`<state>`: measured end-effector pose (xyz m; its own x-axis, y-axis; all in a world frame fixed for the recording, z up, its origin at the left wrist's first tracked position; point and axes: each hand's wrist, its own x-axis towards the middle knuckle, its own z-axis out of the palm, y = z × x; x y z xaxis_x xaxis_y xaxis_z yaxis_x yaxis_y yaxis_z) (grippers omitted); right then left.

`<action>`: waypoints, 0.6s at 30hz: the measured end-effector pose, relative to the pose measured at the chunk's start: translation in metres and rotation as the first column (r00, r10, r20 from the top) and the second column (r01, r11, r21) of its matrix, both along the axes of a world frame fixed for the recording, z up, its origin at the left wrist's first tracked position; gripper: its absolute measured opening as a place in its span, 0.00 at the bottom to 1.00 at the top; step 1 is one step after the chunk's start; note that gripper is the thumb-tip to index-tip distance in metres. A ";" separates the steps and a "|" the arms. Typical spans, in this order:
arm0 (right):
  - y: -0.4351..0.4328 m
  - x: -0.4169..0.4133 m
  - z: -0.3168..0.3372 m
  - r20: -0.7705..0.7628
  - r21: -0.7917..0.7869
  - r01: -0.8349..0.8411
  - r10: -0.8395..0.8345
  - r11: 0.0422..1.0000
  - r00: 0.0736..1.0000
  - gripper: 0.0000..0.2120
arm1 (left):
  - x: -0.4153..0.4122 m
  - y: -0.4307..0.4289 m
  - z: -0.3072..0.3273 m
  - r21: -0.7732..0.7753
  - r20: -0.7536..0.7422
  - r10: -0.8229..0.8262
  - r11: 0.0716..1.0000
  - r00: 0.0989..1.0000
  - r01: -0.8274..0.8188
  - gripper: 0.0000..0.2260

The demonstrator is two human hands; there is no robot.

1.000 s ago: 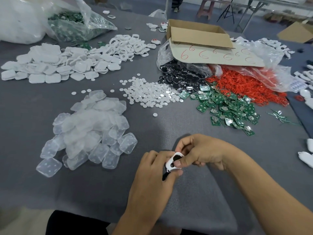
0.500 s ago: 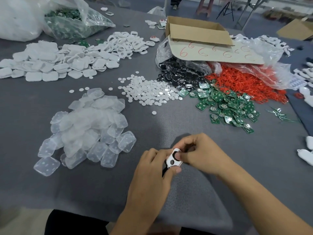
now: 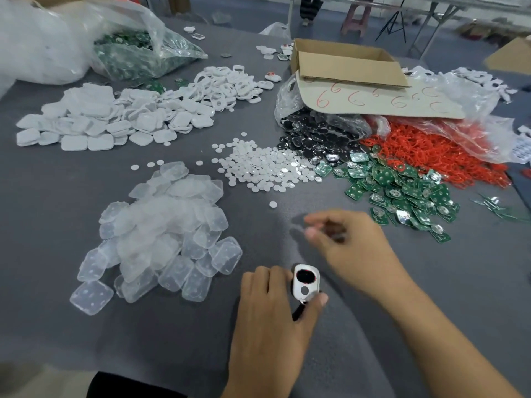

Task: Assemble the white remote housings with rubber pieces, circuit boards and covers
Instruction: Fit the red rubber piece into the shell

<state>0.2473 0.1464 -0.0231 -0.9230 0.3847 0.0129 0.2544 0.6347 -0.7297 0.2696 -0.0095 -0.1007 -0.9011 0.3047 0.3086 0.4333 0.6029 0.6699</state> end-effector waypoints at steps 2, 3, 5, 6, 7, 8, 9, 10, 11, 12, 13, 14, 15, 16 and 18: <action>-0.004 -0.040 -0.003 -0.015 0.127 -0.051 0.053 0.991 0.998 0.09 | 0.000 0.001 -0.001 -0.002 -0.014 -0.001 1.000 1.000 0.001 0.18; -0.007 -0.059 -0.007 0.015 0.193 -0.108 0.108 0.975 0.994 0.11 | -0.001 0.002 -0.001 -0.011 -0.014 0.001 1.000 1.000 -0.002 0.19; -0.012 -0.090 -0.016 0.094 0.279 -0.220 0.201 0.935 0.975 0.13 | -0.002 0.002 -0.001 -0.022 -0.020 0.011 1.000 1.000 -0.011 0.21; -0.013 -0.098 -0.020 0.119 0.297 -0.251 0.225 0.921 0.967 0.12 | -0.002 0.002 -0.001 -0.020 -0.019 0.012 1.000 1.000 -0.012 0.22; -0.012 -0.101 -0.023 0.131 0.312 -0.265 0.234 0.912 0.963 0.11 | -0.002 0.002 0.000 -0.015 -0.009 0.008 1.000 1.000 -0.008 0.23; -0.009 -0.101 -0.024 0.135 0.324 -0.268 0.236 0.907 0.962 0.09 | -0.003 0.002 0.000 -0.011 0.000 0.004 1.000 1.000 -0.004 0.25; -0.006 -0.098 -0.025 0.132 0.328 -0.268 0.237 0.906 0.962 0.08 | -0.004 0.002 0.001 -0.011 0.007 -0.002 1.000 1.000 0.002 0.26; -0.002 -0.093 -0.024 0.119 0.318 -0.253 0.226 0.914 0.967 0.09 | -0.003 0.002 0.001 -0.014 0.015 -0.011 1.000 1.000 0.011 0.28; 0.002 -0.085 -0.021 0.095 0.288 -0.214 0.195 0.933 0.976 0.10 | -0.003 0.001 0.002 -0.014 0.028 -0.026 1.000 0.999 0.027 0.29; 0.007 -0.075 -0.017 0.065 0.248 -0.162 0.151 0.955 0.986 0.11 | -0.003 0.000 0.002 -0.012 0.044 -0.042 0.999 0.998 0.043 0.31; 0.013 -0.062 -0.012 0.040 0.213 -0.116 0.110 0.970 0.993 0.13 | -0.002 -0.001 0.003 -0.015 0.056 -0.053 0.998 0.997 0.054 0.32; 0.017 -0.046 -0.008 0.035 0.187 -0.088 0.083 0.978 0.996 0.14 | -0.003 -0.001 0.003 -0.026 0.061 -0.059 0.998 0.996 0.061 0.33; 0.021 -0.028 -0.005 0.046 0.164 -0.079 0.072 0.983 0.996 0.13 | -0.002 -0.001 0.004 -0.037 0.059 -0.061 0.997 0.996 0.063 0.33; 0.024 -0.010 -0.002 0.063 0.139 -0.079 0.071 0.987 0.996 0.12 | -0.002 -0.002 0.004 -0.042 0.054 -0.059 0.997 0.997 0.061 0.33; 0.024 0.025 0.001 0.084 0.091 -0.076 0.069 0.993 0.994 0.09 | -0.002 -0.002 0.006 -0.041 0.041 -0.048 0.998 0.998 0.050 0.32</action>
<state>0.2728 0.1708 -0.0217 -0.9478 0.3175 -0.0297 0.2608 0.7182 -0.6451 0.2680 -0.0113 -0.0944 -0.8961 0.3610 0.2583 0.4363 0.6097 0.6617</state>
